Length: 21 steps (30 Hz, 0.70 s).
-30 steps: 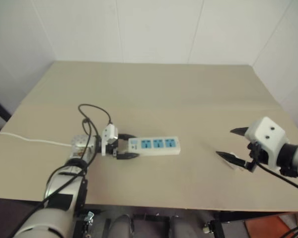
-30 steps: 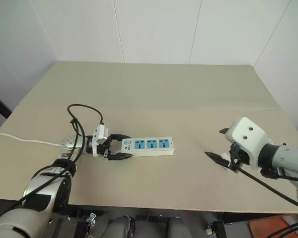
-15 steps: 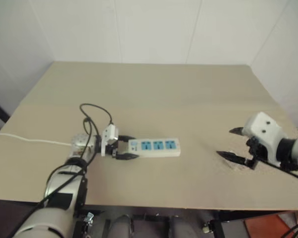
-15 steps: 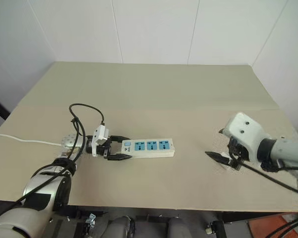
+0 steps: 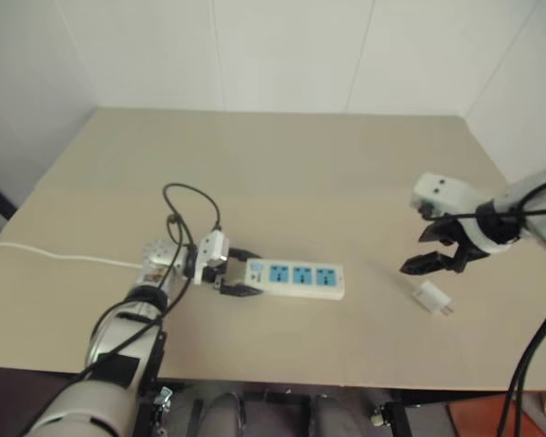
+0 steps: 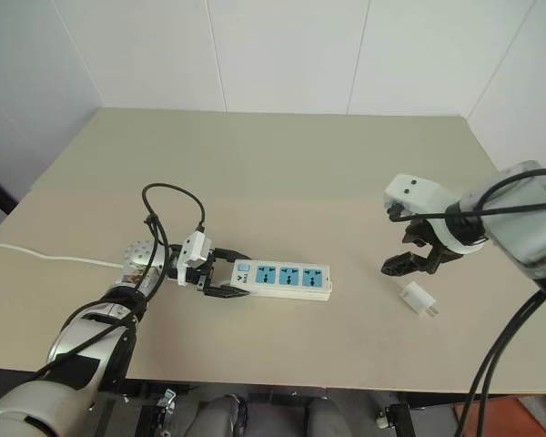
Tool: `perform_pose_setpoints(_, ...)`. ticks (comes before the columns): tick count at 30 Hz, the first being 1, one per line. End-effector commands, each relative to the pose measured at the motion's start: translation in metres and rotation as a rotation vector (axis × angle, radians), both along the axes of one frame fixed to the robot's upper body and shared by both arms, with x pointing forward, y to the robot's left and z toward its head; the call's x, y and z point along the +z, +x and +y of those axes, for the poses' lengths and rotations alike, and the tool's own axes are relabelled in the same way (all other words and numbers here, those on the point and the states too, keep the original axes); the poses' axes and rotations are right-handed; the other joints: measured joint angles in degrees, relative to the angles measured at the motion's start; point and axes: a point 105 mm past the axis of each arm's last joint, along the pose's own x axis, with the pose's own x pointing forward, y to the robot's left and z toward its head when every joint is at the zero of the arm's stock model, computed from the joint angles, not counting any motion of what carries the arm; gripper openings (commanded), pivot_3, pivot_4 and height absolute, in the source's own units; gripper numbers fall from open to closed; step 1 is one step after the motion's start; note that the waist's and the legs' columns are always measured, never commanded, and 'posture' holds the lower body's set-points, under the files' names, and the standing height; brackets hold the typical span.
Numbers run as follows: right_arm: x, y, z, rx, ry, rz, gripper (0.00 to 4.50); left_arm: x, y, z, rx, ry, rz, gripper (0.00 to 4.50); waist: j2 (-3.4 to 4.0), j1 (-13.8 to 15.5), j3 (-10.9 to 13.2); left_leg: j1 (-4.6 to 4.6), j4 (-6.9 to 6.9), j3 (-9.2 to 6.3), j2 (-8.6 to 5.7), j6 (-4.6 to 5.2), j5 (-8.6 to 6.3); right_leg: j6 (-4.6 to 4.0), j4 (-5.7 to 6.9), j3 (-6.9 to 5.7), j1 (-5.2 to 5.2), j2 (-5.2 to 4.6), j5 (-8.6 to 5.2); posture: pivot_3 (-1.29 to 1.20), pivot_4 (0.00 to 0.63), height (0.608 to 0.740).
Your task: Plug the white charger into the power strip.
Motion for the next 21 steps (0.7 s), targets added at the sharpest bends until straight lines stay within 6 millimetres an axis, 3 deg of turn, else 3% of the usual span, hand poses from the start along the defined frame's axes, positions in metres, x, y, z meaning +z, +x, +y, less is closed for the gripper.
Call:
perform_pose_setpoints(1, 0.006, 0.004, -0.006, -0.046, -0.023, 0.008, 4.5, -0.002, -0.003, -0.006, -0.034, 0.012, -0.01, 3.27, 0.01, 0.1, 0.0, -0.04, 0.11, -0.01, 0.0, 0.0, 0.0, 0.0, 0.12, -0.01, -0.05, 0.0, 0.0, 0.0, 0.15, 0.74)
perform_pose_setpoints(8, -0.021, 0.003, -0.008, -0.053, -0.085, 0.092, 4.5, -0.004, -0.004, -0.006, -0.039, 0.022, -0.011, 3.27, 0.02, 0.0, 0.0, -0.07, 0.31, -0.01, 0.0, 0.01, -0.01, 0.01, 0.26, -0.01, -0.06, 0.01, -0.01, 0.0, 0.15, 0.74)
perform_pose_setpoints(21, -0.047, 0.005, -0.02, -0.149, -0.085, 0.157, 4.5, -0.005, -0.005, -0.005, -0.04, 0.025, -0.015, 3.27, 0.02, -0.1, 0.0, -0.07, 0.37, -0.02, -0.01, 0.02, -0.01, 0.01, 0.34, -0.02, -0.06, 0.01, -0.01, 0.0, 0.15, 0.74)
